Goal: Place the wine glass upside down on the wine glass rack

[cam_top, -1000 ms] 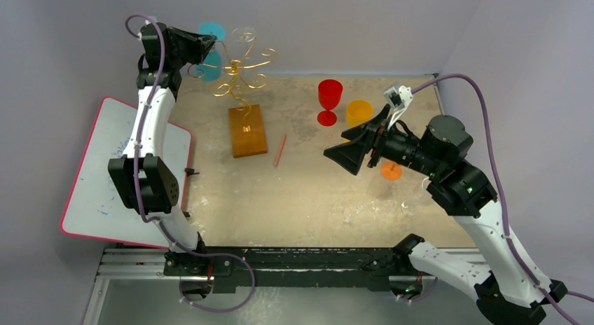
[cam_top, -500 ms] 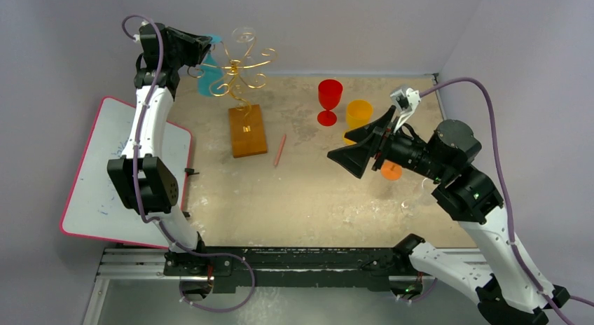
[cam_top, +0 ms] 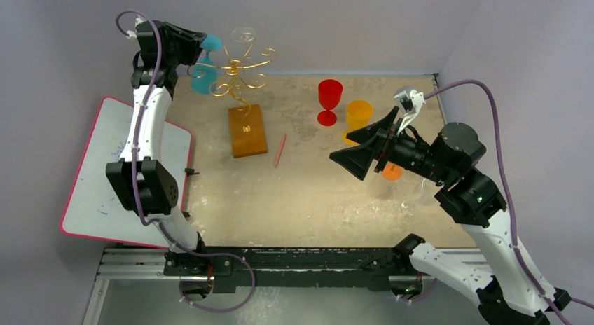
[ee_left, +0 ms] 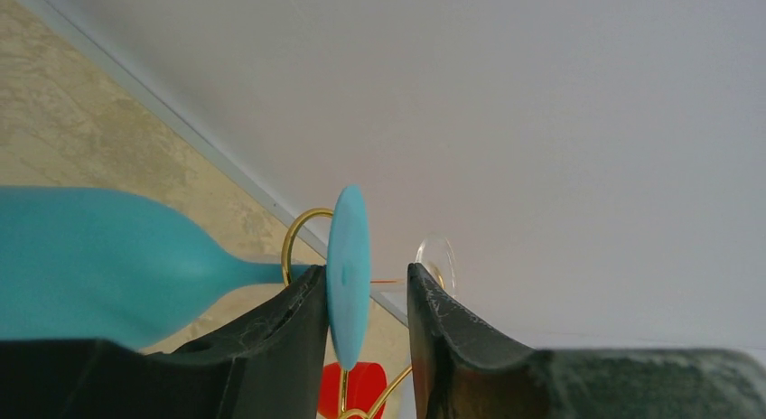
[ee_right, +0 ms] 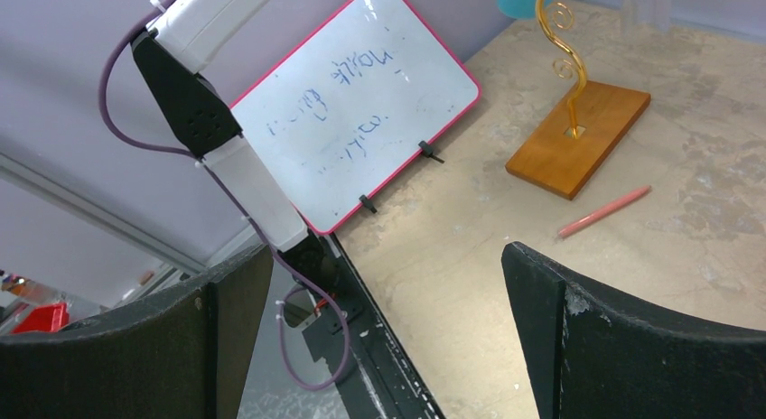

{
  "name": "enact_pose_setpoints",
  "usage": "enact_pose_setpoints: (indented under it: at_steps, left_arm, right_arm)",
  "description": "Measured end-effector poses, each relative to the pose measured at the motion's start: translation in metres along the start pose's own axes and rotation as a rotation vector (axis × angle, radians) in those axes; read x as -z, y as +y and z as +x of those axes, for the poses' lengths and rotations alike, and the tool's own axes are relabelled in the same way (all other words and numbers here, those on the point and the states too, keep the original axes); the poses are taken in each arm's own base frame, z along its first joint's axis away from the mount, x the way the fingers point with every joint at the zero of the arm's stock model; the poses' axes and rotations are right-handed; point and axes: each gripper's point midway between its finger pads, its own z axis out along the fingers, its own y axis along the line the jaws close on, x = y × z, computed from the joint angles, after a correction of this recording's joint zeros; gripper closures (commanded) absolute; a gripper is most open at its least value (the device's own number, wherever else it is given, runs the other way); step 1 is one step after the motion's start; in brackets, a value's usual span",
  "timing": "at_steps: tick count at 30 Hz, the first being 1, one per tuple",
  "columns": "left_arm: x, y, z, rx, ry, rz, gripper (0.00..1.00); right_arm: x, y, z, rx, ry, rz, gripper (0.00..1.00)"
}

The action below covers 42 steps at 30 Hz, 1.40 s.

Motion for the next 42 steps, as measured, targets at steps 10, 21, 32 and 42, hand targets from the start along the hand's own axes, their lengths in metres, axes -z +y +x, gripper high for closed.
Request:
enact_pose_setpoints:
  at_steps: [10, 21, 32, 42]
  left_arm:
    - [0.007, 0.009, -0.016, -0.087, -0.079, -0.059, 0.55]
    - [0.028, 0.029, -0.034, -0.242, -0.164, -0.185, 0.3]
    - [0.109, -0.019, -0.061, -0.392, -0.285, -0.133, 0.25]
    - [0.167, 0.003, -0.018, -0.42, -0.15, -0.114, 0.21]
  right_arm:
    - [0.006, 0.004, -0.003, 0.005, -0.016, -0.008, 0.0]
    - [0.004, 0.0, 0.005, -0.011, 0.0, 0.0, 0.0]
    - [-0.016, -0.034, 0.027, -0.107, 0.061, 0.132, 0.0]
    - [-0.028, -0.105, 0.041, -0.251, 0.07, 0.501, 0.0]
